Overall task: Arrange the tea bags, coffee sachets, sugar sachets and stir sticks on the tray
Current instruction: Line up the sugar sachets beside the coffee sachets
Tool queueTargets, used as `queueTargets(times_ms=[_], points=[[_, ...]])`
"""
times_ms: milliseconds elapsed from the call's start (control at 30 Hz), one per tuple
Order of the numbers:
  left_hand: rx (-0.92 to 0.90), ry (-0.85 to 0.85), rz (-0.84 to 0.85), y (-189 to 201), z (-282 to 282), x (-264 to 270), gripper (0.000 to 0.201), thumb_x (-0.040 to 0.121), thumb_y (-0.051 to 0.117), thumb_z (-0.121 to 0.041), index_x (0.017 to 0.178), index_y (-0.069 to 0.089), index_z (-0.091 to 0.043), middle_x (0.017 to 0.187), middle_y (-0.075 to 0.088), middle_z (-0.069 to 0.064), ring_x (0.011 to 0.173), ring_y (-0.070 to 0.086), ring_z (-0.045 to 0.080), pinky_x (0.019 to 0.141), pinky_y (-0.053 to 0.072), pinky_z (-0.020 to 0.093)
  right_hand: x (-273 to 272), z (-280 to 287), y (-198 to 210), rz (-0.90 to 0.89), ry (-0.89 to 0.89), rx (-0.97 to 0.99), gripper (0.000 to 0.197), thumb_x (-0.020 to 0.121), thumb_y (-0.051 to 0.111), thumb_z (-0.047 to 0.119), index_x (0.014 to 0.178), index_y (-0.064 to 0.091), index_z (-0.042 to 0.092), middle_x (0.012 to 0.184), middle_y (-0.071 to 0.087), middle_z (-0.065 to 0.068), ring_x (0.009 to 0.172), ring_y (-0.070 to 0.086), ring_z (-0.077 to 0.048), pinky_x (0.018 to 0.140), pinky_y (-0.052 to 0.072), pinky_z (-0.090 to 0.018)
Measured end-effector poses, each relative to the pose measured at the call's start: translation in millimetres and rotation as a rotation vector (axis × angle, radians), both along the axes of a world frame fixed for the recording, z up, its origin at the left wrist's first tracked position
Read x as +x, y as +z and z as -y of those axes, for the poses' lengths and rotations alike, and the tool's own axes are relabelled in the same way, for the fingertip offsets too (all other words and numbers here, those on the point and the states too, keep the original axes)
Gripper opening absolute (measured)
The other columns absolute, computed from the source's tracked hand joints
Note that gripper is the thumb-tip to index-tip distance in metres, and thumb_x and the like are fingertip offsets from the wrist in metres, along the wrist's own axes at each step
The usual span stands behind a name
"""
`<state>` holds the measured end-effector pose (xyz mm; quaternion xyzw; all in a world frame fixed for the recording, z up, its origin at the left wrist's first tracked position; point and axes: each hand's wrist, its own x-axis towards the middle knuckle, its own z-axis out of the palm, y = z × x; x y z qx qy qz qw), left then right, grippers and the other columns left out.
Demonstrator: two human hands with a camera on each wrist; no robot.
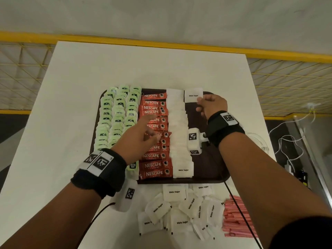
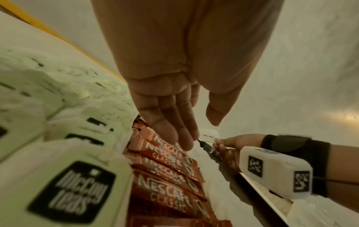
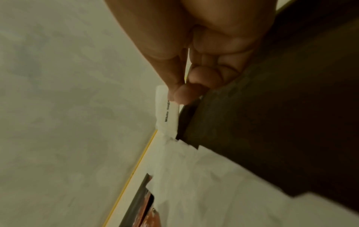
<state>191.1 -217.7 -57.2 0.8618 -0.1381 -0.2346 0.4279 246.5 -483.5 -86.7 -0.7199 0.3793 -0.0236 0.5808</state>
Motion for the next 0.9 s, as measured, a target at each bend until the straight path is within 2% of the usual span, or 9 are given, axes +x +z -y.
queueTargets(times_ms=[167, 300, 400, 467, 533, 600, 700, 800, 900], points=[[0.018, 0.013, 0.018, -6, -8, 2, 0.057, 0.094, 0.061, -0.035, 0.142, 0.032, -0.037, 0.096, 0.067, -0.013, 0.084, 0.065, 0.003, 0.074, 0.051, 0.024, 17, 1, -16, -0.089, 0.039, -0.065, 0.012, 0.091, 0.067, 0.022, 0.100, 0.065, 0.015, 0.090, 0.073, -0.004, 0.056, 0.064, -0.011, 0.050, 0.048, -0.026], [0.015, 0.020, 0.007, -8, -10, 3, 0.053, 0.095, 0.060, -0.035, 0.141, 0.035, -0.035, 0.095, 0.067, -0.013, 0.084, 0.065, 0.002, 0.071, 0.048, 0.021, 20, 4, -18, -0.143, 0.047, -0.157, 0.017, 0.087, 0.071, 0.031, 0.097, 0.061, 0.020, 0.080, 0.069, 0.000, 0.058, 0.064, -0.013, 0.073, 0.060, -0.040], [0.029, 0.018, 0.010, -8, -9, 1, 0.047, 0.095, 0.060, -0.034, 0.137, 0.039, -0.034, 0.094, 0.066, -0.013, 0.085, 0.064, 0.002, 0.070, 0.046, 0.020, 19, 11, -21, -0.133, 0.063, -0.210, 0.022, 0.078, 0.073, 0.040, 0.088, 0.056, 0.029, 0.088, 0.070, -0.002, 0.077, 0.070, -0.022, 0.078, 0.059, -0.044], [0.036, 0.014, 0.014, -6, -6, -3, 0.044, 0.095, 0.060, -0.034, 0.134, 0.041, -0.034, 0.093, 0.066, -0.012, 0.084, 0.064, 0.003, 0.068, 0.045, 0.018, 18, 18, -24, -0.120, 0.084, -0.216, 0.025, 0.077, 0.073, 0.039, 0.092, 0.056, 0.029, 0.095, 0.070, -0.004, 0.085, 0.070, -0.026, 0.081, 0.059, -0.045], [0.052, -0.002, 0.024, -2, -2, -10, 0.041, 0.095, 0.059, -0.034, 0.132, 0.042, -0.034, 0.092, 0.066, -0.012, 0.082, 0.065, 0.003, 0.067, 0.045, 0.018, 11, 17, -15, -0.108, 0.088, -0.189, 0.027, 0.084, 0.071, 0.031, 0.105, 0.058, 0.021, 0.089, 0.069, -0.006, 0.075, 0.069, -0.024, 0.080, 0.059, -0.046], [0.044, -0.010, 0.009, 3, 1, -18, 0.035, 0.095, 0.059, -0.034, 0.127, 0.044, -0.037, 0.095, 0.066, -0.013, 0.082, 0.066, 0.003, 0.069, 0.050, 0.020, -5, 10, 3, -0.095, 0.093, -0.164, 0.029, 0.090, 0.067, 0.022, 0.115, 0.059, 0.012, 0.080, 0.066, -0.005, 0.066, 0.064, -0.020, 0.078, 0.060, -0.045], [0.037, -0.018, -0.006, 11, 5, -36, 0.025, 0.096, 0.059, -0.033, 0.119, 0.050, -0.037, 0.100, 0.064, -0.013, 0.086, 0.065, 0.004, 0.073, 0.054, 0.024, -47, -1, 31, -0.030, 0.171, -0.195, 0.026, 0.093, 0.062, 0.019, 0.117, 0.058, 0.010, 0.082, 0.063, 0.002, 0.069, 0.064, -0.016, 0.075, 0.060, -0.036], [0.050, -0.026, -0.025, 17, 7, -60, 0.021, 0.096, 0.059, -0.031, 0.117, 0.057, -0.029, 0.101, 0.064, -0.011, 0.087, 0.064, 0.007, 0.074, 0.053, 0.025, -103, -14, 53, 0.004, 0.317, -0.216, 0.020, 0.093, 0.063, 0.025, 0.110, 0.060, 0.016, 0.091, 0.064, 0.005, 0.072, 0.065, -0.011, 0.073, 0.059, -0.030], [0.107, -0.073, -0.037, 18, 11, -87, 0.016, 0.095, 0.061, -0.032, 0.109, 0.063, -0.026, 0.098, 0.064, -0.011, 0.085, 0.061, 0.005, 0.071, 0.047, 0.022, -156, -22, 59, -0.066, 0.566, -0.269, 0.016, 0.090, 0.065, 0.035, 0.102, 0.061, 0.024, 0.092, 0.064, 0.009, 0.075, 0.066, -0.007, 0.072, 0.056, -0.026]])
